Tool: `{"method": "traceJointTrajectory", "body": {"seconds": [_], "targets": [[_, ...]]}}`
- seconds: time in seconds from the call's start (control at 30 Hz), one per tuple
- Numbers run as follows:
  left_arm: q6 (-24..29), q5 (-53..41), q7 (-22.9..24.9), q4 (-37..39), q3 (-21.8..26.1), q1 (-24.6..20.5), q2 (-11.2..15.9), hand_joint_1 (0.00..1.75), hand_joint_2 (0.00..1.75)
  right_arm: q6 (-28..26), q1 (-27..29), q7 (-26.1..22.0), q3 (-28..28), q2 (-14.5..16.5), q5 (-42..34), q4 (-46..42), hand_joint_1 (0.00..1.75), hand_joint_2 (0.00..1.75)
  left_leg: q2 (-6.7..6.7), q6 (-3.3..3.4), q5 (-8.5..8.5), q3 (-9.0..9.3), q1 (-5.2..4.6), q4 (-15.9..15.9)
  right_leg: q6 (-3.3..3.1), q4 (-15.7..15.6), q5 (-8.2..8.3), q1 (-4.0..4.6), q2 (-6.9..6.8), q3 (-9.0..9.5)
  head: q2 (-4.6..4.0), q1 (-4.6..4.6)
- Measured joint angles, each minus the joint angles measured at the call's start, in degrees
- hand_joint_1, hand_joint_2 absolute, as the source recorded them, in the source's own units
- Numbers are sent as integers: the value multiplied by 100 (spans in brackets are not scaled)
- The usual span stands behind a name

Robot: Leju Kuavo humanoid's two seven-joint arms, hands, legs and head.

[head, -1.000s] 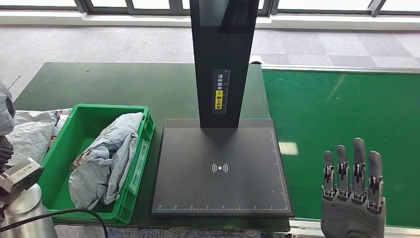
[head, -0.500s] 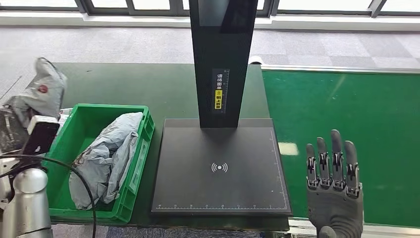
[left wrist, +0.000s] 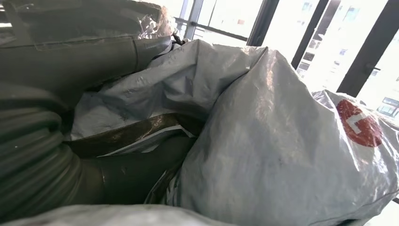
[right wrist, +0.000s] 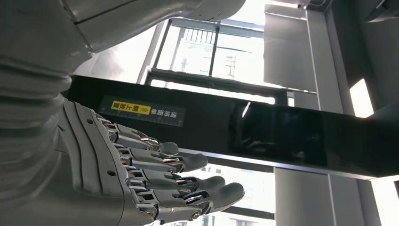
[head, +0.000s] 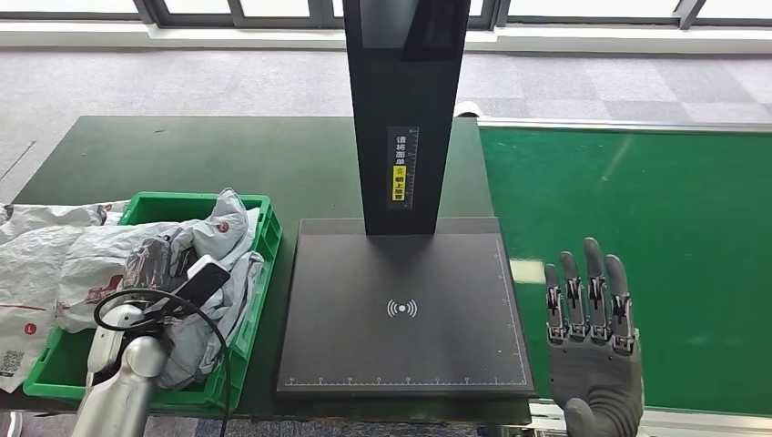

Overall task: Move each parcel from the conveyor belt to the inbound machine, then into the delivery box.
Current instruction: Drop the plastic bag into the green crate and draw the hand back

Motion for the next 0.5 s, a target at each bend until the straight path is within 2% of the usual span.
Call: {"method": "traceJointTrajectory", "body": {"seconds": [0.03, 0.13, 0.17, 0.3, 0.5], "targets": [[5, -52, 35, -197, -28, 146, -10, 127, 175, -1, -3, 0, 6, -3, -4, 23, 0, 175, 9, -1, -5, 1, 0, -1, -1, 0, -3, 0, 9, 2, 0, 0], [95, -69, 51, -809, -108, 579, -73, 0, 44, -3, -16, 0, 38, -14, -24, 85, 0, 175, 17, 1, -10, 22, 0, -2, -3, 0, -9, 1, 20, 2, 0, -1], [151, -21, 33, -999, -130, 716, -104, 0, 0, -4, -28, 0, 50, -16, -35, 105, 0, 175, 14, 1, -9, 26, 0, -1, -2, 0, -9, 2, 19, 1, 0, -1], [482, 392, -148, -1573, -208, 1094, -250, 0, 0, -15, -64, -1, 66, -20, -81, 139, 0, 175, 8, 2, -9, 18, 1, 0, 0, -2, -11, 3, 13, -3, 0, -1], [590, 662, -263, -1951, -263, 1242, -385, 0, 0, -16, -63, -1, 66, -21, -111, 138, 0, 175, 9, 2, -9, 17, 0, 0, 0, -3, -11, 3, 12, -4, 0, -2]]}}
